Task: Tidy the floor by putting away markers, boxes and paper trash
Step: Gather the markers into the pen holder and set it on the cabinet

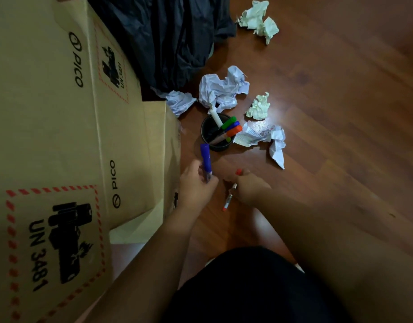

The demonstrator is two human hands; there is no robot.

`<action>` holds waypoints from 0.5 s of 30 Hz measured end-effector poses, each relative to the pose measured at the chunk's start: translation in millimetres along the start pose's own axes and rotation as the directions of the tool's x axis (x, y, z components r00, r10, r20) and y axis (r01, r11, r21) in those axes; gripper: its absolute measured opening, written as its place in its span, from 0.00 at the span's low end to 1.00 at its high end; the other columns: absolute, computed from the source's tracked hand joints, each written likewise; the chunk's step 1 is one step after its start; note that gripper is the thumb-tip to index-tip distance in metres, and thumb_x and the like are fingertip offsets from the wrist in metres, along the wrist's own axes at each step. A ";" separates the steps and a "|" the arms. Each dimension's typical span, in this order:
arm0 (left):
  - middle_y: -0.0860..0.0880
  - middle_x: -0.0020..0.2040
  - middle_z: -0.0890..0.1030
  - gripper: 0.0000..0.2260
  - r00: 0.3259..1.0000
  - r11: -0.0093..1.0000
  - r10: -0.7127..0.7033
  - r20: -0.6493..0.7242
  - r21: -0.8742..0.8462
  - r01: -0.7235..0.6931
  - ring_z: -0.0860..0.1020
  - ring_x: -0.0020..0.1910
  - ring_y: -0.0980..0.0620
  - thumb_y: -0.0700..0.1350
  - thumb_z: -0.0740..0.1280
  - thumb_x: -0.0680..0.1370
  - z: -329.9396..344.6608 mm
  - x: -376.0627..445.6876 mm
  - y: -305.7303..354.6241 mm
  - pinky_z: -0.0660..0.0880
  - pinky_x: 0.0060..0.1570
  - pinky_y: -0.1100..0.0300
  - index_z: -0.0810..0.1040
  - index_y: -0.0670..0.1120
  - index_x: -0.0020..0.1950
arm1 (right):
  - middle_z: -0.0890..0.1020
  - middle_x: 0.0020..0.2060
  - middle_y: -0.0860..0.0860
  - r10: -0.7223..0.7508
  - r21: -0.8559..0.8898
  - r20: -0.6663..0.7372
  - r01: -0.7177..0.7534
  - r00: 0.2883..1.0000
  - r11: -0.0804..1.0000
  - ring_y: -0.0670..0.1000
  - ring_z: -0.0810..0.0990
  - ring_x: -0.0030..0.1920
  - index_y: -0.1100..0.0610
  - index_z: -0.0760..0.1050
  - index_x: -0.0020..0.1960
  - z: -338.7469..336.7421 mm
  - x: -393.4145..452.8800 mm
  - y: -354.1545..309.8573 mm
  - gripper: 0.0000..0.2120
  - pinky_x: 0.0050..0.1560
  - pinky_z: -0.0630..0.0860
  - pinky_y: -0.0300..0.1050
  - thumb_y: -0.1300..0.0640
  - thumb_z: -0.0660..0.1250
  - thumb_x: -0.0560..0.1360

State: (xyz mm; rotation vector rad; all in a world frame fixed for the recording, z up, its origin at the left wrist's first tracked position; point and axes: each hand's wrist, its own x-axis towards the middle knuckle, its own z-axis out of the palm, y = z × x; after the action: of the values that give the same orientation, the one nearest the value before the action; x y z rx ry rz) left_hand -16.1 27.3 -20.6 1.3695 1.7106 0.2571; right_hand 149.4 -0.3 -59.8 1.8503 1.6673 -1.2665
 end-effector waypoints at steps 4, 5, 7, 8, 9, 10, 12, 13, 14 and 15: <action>0.50 0.48 0.85 0.11 0.974 0.863 0.095 -0.207 -0.471 -0.185 0.85 0.48 0.56 0.45 0.73 0.74 -19.8 -1.4 36.9 0.81 0.48 0.64 0.76 0.59 0.49 | 0.73 0.61 0.59 0.109 -0.001 -0.113 -0.110 0.988 0.994 0.62 0.78 0.55 0.58 0.75 0.62 7.7 -1.9 8.2 0.13 0.50 0.75 0.49 0.58 0.62 0.78; 0.52 0.50 0.85 0.13 0.960 0.836 0.108 -0.258 -0.499 -0.228 0.85 0.50 0.57 0.44 0.73 0.75 -21.9 3.5 46.9 0.80 0.50 0.66 0.76 0.61 0.50 | 0.74 0.59 0.59 0.116 0.012 -0.131 -0.116 0.984 0.993 0.62 0.78 0.54 0.58 0.74 0.61 7.4 -5.9 12.1 0.12 0.48 0.74 0.48 0.59 0.61 0.78; 0.52 0.52 0.83 0.12 0.938 0.854 0.128 -0.322 -0.446 -0.270 0.83 0.52 0.58 0.43 0.73 0.76 -23.6 16.2 62.9 0.79 0.53 0.66 0.76 0.57 0.54 | 0.78 0.53 0.59 0.099 0.130 -0.198 -0.074 0.975 0.989 0.61 0.80 0.50 0.55 0.72 0.59 1.8 -14.3 18.1 0.09 0.44 0.74 0.47 0.56 0.61 0.79; 0.50 0.54 0.83 0.12 0.940 0.888 0.134 -0.312 -0.384 -0.254 0.83 0.53 0.56 0.44 0.73 0.76 -22.9 23.1 66.6 0.80 0.55 0.62 0.76 0.53 0.57 | 0.80 0.48 0.58 0.087 0.260 -0.255 -0.019 0.963 0.965 0.60 0.81 0.48 0.54 0.70 0.58 -3.6 -18.3 18.5 0.09 0.43 0.75 0.48 0.56 0.63 0.79; 0.49 0.57 0.82 0.14 0.952 0.929 0.138 -0.274 -0.297 -0.220 0.82 0.55 0.54 0.45 0.72 0.76 -21.7 29.9 67.5 0.79 0.57 0.57 0.76 0.50 0.60 | 0.81 0.44 0.56 0.082 0.407 -0.323 0.060 0.943 0.912 0.58 0.82 0.44 0.53 0.69 0.59 -11.6 -22.9 17.0 0.11 0.42 0.78 0.50 0.56 0.65 0.77; 0.48 0.60 0.80 0.17 0.964 0.961 0.140 -0.226 -0.203 -0.187 0.80 0.58 0.53 0.46 0.72 0.76 -20.3 35.4 65.8 0.78 0.60 0.53 0.75 0.49 0.63 | 0.81 0.42 0.52 0.093 0.527 -0.411 0.153 0.907 0.836 0.53 0.83 0.42 0.51 0.68 0.61 -22.4 -28.3 13.1 0.16 0.43 0.80 0.50 0.59 0.68 0.76; 0.48 0.69 0.74 0.25 0.981 0.982 0.136 -0.137 -0.110 -0.151 0.74 0.67 0.51 0.44 0.71 0.76 -17.7 42.8 58.1 0.72 0.67 0.51 0.69 0.50 0.73 | 0.78 0.43 0.45 0.127 0.595 -0.630 0.372 0.766 0.712 0.44 0.82 0.40 0.46 0.66 0.65 -50.3 -36.5 2.0 0.26 0.42 0.81 0.40 0.62 0.70 0.73; 0.49 0.73 0.71 0.29 0.987 0.982 0.121 -0.107 -0.131 -0.135 0.71 0.69 0.51 0.42 0.69 0.77 -16.6 44.7 55.2 0.70 0.69 0.51 0.65 0.51 0.76 | 0.77 0.44 0.43 0.129 0.566 -0.724 0.477 0.678 0.672 0.42 0.81 0.41 0.44 0.67 0.65 -64.2 -38.7 -5.2 0.27 0.43 0.80 0.36 0.64 0.70 0.73; 0.49 0.74 0.68 0.30 0.991 0.977 0.098 -0.088 -0.182 -0.112 0.69 0.71 0.51 0.39 0.67 0.77 -15.9 47.1 53.0 0.69 0.70 0.51 0.62 0.52 0.78 | 0.78 0.44 0.42 0.133 0.534 -0.789 0.563 0.600 0.631 0.41 0.81 0.42 0.42 0.68 0.63 -77.3 -39.2 -12.6 0.26 0.45 0.79 0.34 0.64 0.70 0.73; 0.50 0.75 0.67 0.31 0.994 0.968 0.071 -0.077 -0.235 -0.087 0.69 0.71 0.52 0.37 0.64 0.77 -15.2 49.6 51.1 0.69 0.70 0.52 0.61 0.52 0.78 | 0.78 0.44 0.39 0.144 0.516 -0.826 0.628 0.545 0.582 0.41 0.81 0.43 0.41 0.69 0.61 -87.9 -39.3 -20.5 0.25 0.47 0.78 0.33 0.65 0.69 0.73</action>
State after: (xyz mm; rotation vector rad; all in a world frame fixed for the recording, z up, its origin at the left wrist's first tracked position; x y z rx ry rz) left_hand 8.0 94.0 -4.2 1.2640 1.6232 0.5427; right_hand 167.3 46.6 24.8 3.2317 2.0846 -1.5539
